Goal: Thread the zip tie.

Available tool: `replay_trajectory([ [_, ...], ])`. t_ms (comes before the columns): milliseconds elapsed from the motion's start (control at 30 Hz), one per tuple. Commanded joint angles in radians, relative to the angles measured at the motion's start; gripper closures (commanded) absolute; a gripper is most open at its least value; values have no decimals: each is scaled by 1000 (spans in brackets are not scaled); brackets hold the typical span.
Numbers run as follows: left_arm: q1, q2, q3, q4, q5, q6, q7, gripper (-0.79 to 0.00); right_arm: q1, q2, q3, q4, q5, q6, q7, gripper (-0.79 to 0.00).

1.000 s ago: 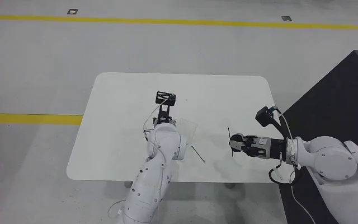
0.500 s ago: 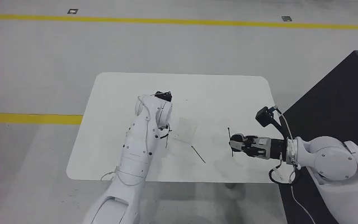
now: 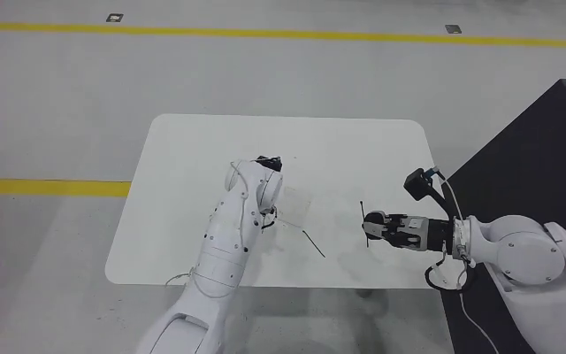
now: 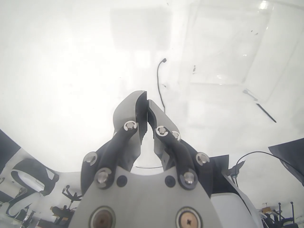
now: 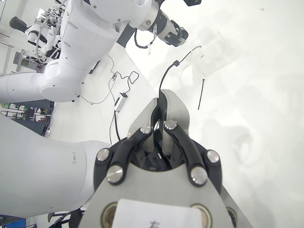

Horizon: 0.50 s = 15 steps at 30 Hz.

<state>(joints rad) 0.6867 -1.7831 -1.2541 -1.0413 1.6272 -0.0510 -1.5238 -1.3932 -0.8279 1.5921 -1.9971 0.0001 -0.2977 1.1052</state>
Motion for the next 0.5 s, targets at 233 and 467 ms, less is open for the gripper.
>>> replay_trajectory([
  [233, -64, -11, 33, 150, -40, 20, 39, -271, 0, 0, 0, 0, 0, 0, 0, 0],
  [467, -104, -17, 54, 218, -48, 45, 63, -228, 0, 0, 0, 0, 0, 0, 0, 0],
])
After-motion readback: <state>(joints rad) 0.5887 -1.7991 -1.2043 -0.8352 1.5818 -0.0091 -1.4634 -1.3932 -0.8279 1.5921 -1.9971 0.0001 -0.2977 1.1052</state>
